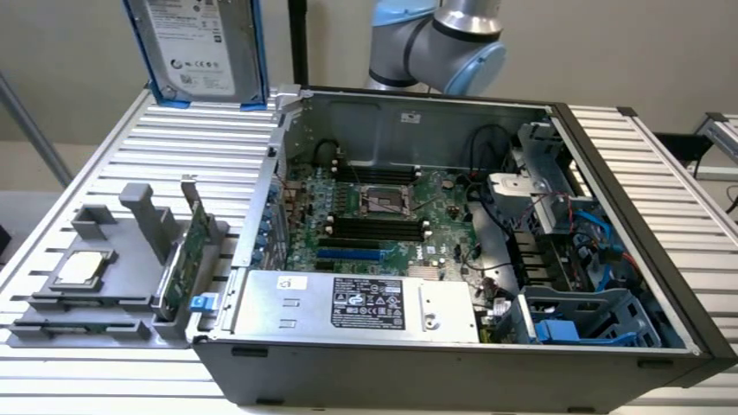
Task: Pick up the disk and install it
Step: 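Pick up the disk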
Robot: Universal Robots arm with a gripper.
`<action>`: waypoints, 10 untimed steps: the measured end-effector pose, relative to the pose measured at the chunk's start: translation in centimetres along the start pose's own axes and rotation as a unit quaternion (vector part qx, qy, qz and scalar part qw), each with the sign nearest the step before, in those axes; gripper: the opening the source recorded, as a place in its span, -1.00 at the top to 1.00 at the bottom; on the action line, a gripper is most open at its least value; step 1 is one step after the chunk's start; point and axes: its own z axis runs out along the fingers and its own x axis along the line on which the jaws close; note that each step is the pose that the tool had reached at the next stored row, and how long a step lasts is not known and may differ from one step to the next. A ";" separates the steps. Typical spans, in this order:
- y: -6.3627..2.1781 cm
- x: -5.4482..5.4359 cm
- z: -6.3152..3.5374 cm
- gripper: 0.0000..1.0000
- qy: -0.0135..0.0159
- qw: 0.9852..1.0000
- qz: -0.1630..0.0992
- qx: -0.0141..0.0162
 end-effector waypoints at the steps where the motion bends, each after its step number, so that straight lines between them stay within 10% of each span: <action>1: -0.47 0.1 -0.03 0.35 0.000 1.000 0.000 0.000; 10: -4.51 1.1 -0.23 0.35 0.000 1.000 0.000 0.000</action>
